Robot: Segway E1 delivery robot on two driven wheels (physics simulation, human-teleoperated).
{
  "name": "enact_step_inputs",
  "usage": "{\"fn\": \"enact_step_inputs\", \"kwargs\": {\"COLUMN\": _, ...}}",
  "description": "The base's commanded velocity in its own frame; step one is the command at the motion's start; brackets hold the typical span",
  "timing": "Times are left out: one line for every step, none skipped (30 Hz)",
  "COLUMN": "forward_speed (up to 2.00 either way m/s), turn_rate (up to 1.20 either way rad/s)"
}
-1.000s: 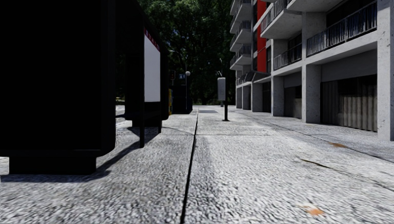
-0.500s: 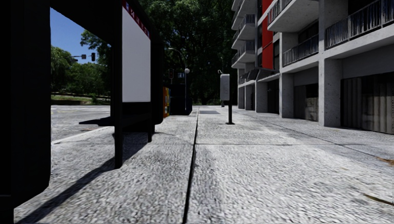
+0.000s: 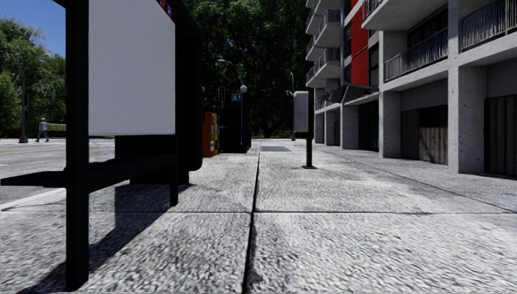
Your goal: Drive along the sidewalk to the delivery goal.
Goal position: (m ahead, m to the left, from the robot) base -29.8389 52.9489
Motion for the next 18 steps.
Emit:
{"fn": "enact_step_inputs", "kwargs": {"forward_speed": 2.0, "turn_rate": 0.0}}
{"fn": "enact_step_inputs", "kwargs": {"forward_speed": 2.0, "turn_rate": 0.0}}
{"fn": "enact_step_inputs", "kwargs": {"forward_speed": 2.0, "turn_rate": 0.0}}
{"fn": "enact_step_inputs", "kwargs": {"forward_speed": 2.0, "turn_rate": 0.0}}
{"fn": "enact_step_inputs", "kwargs": {"forward_speed": 2.0, "turn_rate": 0.0}}
{"fn": "enact_step_inputs", "kwargs": {"forward_speed": 2.0, "turn_rate": 0.0}}
{"fn": "enact_step_inputs", "kwargs": {"forward_speed": 2.0, "turn_rate": 0.0}}
{"fn": "enact_step_inputs", "kwargs": {"forward_speed": 2.0, "turn_rate": 0.0}}
{"fn": "enact_step_inputs", "kwargs": {"forward_speed": 2.0, "turn_rate": 0.0}}
{"fn": "enact_step_inputs", "kwargs": {"forward_speed": 2.0, "turn_rate": 0.0}}
{"fn": "enact_step_inputs", "kwargs": {"forward_speed": 2.0, "turn_rate": 0.0}}
{"fn": "enact_step_inputs", "kwargs": {"forward_speed": 2.0, "turn_rate": 0.0}}
{"fn": "enact_step_inputs", "kwargs": {"forward_speed": 2.0, "turn_rate": 0.0}}
{"fn": "enact_step_inputs", "kwargs": {"forward_speed": 2.0, "turn_rate": 0.0}}
{"fn": "enact_step_inputs", "kwargs": {"forward_speed": 2.0, "turn_rate": 0.0}}
{"fn": "enact_step_inputs", "kwargs": {"forward_speed": 2.0, "turn_rate": 0.0}}
{"fn": "enact_step_inputs", "kwargs": {"forward_speed": 2.0, "turn_rate": 0.0}}
{"fn": "enact_step_inputs", "kwargs": {"forward_speed": 2.0, "turn_rate": 0.0}}
